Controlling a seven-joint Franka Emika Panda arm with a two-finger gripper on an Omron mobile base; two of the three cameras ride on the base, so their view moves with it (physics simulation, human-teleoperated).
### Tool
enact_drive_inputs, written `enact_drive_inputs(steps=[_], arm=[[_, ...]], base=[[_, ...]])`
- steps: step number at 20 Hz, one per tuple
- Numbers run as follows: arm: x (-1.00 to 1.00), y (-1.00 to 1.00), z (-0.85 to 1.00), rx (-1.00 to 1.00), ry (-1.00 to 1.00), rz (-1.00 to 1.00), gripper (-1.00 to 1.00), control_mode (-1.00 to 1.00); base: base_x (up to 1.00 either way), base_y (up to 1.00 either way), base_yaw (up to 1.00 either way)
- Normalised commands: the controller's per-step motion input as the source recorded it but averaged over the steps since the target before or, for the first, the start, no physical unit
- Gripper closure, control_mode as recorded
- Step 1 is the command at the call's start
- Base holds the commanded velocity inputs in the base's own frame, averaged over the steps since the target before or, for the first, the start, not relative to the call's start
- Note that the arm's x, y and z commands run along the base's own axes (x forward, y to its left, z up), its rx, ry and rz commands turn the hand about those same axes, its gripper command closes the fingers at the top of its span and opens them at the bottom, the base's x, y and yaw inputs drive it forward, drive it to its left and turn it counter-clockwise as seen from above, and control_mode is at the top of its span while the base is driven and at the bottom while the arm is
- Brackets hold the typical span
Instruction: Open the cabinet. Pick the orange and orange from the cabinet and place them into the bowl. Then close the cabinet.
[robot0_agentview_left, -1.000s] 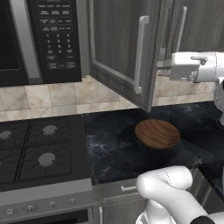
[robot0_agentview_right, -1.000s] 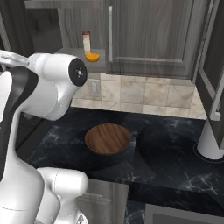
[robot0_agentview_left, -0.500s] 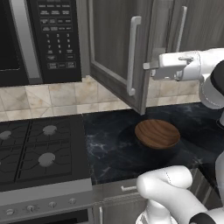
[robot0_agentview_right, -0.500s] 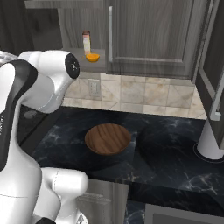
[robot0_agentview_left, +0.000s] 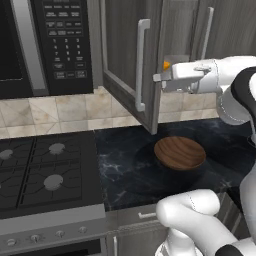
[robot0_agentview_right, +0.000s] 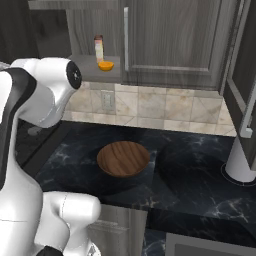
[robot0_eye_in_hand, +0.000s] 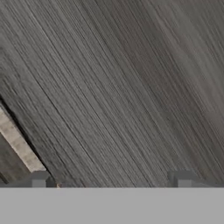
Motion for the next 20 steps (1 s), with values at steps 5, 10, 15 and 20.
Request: enact_drive_inputs(steps=[5, 10, 15, 20], arm=[[-0.16, -0.38, 0.18, 0.03, -0.03, -0.04, -1.0, -1.0], [-0.48, -0.17, 0.3, 0.0, -0.19, 0.0, -1.0, -1.0], [-0.64, -0.38, 0.21, -0.01, -0.29, -0.04, -1.0, -1.0], [-0.55, -0.63, -0.15, -0.14, -0.29, -0.17, -1.0, -1.0]], base=[[0.0, 0.0, 0.0], [0.0, 0.0, 0.0], [0.0, 0.0, 0.0], [0.0, 0.0, 0.0]])
